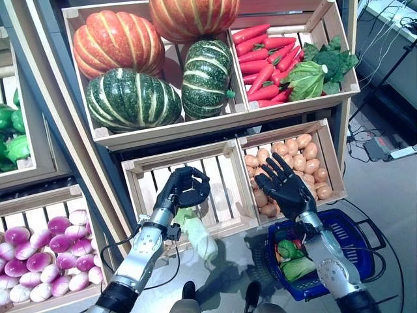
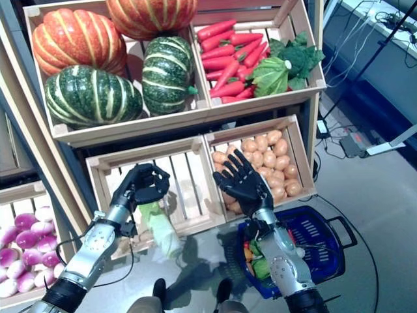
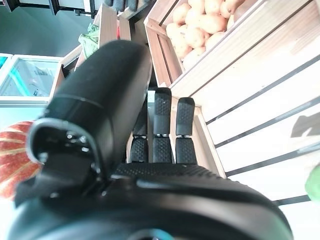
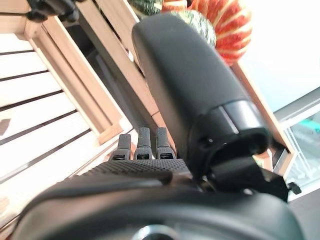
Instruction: Put vegetables into the basket
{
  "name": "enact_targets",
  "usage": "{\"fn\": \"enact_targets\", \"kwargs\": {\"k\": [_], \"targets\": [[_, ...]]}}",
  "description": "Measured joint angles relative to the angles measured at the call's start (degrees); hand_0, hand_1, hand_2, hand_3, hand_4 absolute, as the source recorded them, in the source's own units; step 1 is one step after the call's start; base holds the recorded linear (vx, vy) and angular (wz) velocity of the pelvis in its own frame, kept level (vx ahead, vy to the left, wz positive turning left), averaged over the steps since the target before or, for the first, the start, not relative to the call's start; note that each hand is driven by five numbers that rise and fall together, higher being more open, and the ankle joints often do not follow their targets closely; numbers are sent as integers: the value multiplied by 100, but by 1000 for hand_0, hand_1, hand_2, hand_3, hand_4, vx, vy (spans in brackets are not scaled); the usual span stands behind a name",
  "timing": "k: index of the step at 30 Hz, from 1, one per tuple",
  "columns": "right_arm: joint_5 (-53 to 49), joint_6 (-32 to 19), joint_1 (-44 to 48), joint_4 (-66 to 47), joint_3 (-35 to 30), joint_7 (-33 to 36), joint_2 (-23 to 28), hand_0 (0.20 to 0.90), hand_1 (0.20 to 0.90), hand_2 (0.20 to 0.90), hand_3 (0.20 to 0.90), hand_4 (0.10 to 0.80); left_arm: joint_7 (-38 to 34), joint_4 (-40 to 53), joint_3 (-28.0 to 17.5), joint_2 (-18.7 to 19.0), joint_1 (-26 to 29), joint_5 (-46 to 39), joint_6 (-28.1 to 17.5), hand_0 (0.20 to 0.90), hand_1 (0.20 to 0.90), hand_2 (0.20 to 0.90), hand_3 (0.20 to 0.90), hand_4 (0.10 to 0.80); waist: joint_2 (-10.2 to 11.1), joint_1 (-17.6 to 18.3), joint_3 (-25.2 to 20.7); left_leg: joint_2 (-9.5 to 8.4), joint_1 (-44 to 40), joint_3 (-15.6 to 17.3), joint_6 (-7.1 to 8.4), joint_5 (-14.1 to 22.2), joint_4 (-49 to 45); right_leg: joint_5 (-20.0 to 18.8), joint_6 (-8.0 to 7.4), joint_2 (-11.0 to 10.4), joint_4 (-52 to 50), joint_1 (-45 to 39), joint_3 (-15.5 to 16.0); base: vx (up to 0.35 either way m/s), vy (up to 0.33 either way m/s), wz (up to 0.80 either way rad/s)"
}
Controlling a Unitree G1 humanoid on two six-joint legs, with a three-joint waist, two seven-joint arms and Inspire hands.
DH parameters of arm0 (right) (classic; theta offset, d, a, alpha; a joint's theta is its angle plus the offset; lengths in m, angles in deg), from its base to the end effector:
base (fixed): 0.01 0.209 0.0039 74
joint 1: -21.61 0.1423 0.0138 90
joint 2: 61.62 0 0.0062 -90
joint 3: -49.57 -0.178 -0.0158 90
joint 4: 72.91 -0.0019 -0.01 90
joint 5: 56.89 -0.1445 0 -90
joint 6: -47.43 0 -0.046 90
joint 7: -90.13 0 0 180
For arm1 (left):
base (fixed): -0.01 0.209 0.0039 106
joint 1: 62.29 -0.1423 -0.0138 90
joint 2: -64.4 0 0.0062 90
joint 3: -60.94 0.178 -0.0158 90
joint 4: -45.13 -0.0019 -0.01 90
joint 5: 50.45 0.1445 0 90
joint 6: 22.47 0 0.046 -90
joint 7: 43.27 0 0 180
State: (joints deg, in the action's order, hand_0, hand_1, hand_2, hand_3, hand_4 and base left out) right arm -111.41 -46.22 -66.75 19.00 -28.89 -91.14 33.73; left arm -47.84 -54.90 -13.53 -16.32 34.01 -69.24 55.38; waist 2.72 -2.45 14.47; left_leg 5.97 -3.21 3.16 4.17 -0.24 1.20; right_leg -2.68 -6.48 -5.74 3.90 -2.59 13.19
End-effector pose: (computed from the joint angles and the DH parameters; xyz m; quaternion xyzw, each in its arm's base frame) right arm 0.2123 -0.1804 0.0500 0.2837 0.0293 0.0784 0.9552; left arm 0.2242 0.1857 0.0470 0.0619 -0.0300 -0.0712 0.9951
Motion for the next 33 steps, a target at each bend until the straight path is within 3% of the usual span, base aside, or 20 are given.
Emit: {"fn": "enact_targets", "kwargs": {"k": [1,5,8,12,14,19,25,28,33], "targets": [[0,0,-38,3,0,2,-9,900,900,900,900,800,-1,0,-17,0,0,3,1,900,900,900,900,800,0,5,0,0,0,4,-1,0,4,0,0,0,0,3,-3,0,0,0],[1,0,-177,4,-5,4,-12,900,900,900,900,800,-18,51,-41,64,-11,524,4,900,900,900,900,800,11,17,-8,1,-19,15,-5,-10,39,0,-1,2,5,4,-9,0,0,0],[0,0,-294,4,-50,4,-11,900,900,900,900,800,6,314,-124,333,-167,1226,6,900,900,900,900,800,28,50,-18,2,-22,21,-6,-15,64,-1,-2,3,20,9,-14,0,0,0],[-56,0,-575,16,-402,3,70,900,900,900,900,800,211,584,-291,1416,-264,2525,5,900,900,900,900,800,9,97,-24,-1,-13,30,-6,-20,87,-8,-13,1,58,18,-19,-44,53,-1],[-85,0,-692,20,-529,2,202,900,900,900,900,800,321,744,-382,2229,-358,3164,2,900,900,900,900,800,-7,146,-34,-5,22,40,-6,-21,95,-13,-17,-4,67,59,-29,-50,82,-3],[-381,1,-822,144,-697,1,541,900,900,900,900,800,605,880,-478,3171,-361,4148,6,900,900,900,900,800,-263,175,-89,-63,174,40,-40,-47,108,-42,-49,-58,79,212,-35,-65,87,0],[-454,0,-819,362,-695,-1,762,900,900,900,900,800,1197,1379,-455,3691,-346,5223,-39,900,900,900,900,800,-609,229,78,-97,289,31,-48,-78,105,-53,-63,-91,86,315,-21,-54,26,2],[-478,-1,-784,487,-694,-1,791,900,900,900,900,800,1382,1419,-416,3806,-297,5538,-167,900,900,900,900,800,-667,310,109,-100,387,32,-42,-87,86,-54,-62,-94,81,396,-1,-64,-11,3],[-506,-30,-691,619,-672,-4,959,900,900,900,900,800,1559,1438,109,4024,364,6168,-423,900,900,900,900,800,-759,362,317,-108,635,43,-41,-88,-28,-97,-54,-106,32,633,-8,-88,-25,-2]]}}
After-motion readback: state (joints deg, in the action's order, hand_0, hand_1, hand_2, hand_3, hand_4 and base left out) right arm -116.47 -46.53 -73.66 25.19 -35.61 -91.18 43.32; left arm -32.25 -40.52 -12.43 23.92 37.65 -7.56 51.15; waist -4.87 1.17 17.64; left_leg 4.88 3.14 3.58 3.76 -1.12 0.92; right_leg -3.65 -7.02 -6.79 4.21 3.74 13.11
